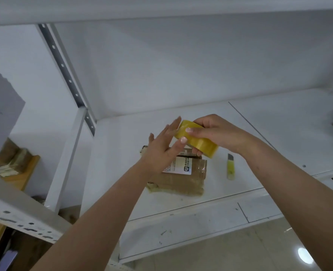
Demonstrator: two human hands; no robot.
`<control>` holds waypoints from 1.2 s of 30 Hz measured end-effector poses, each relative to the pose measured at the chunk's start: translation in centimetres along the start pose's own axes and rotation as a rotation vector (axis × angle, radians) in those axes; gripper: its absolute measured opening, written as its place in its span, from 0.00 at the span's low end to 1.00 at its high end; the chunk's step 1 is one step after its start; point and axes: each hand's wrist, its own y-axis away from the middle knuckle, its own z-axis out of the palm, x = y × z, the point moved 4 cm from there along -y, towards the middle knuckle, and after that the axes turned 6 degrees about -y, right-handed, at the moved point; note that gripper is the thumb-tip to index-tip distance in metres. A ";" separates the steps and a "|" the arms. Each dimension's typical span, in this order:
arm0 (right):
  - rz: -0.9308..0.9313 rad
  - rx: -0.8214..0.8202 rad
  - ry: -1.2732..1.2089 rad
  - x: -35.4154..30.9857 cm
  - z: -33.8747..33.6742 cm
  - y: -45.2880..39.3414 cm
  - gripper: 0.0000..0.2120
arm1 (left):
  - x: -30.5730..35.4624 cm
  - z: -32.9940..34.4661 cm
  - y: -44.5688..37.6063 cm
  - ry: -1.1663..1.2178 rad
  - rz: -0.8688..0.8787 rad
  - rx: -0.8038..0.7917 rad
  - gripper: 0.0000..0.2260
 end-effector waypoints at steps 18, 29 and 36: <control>-0.044 0.055 0.134 -4.0 -0.6 -0.9 0.14 | -0.3 -4.3 -1.0 0.077 -0.066 0.362 0.22; 0.135 0.017 0.161 -0.9 0.2 -2.2 0.09 | -3.5 -1.0 0.5 -0.044 -0.315 0.176 0.28; 0.184 -0.042 0.097 0.7 0.6 -2.4 0.05 | -4.8 -0.1 1.0 -0.039 -0.391 0.217 0.28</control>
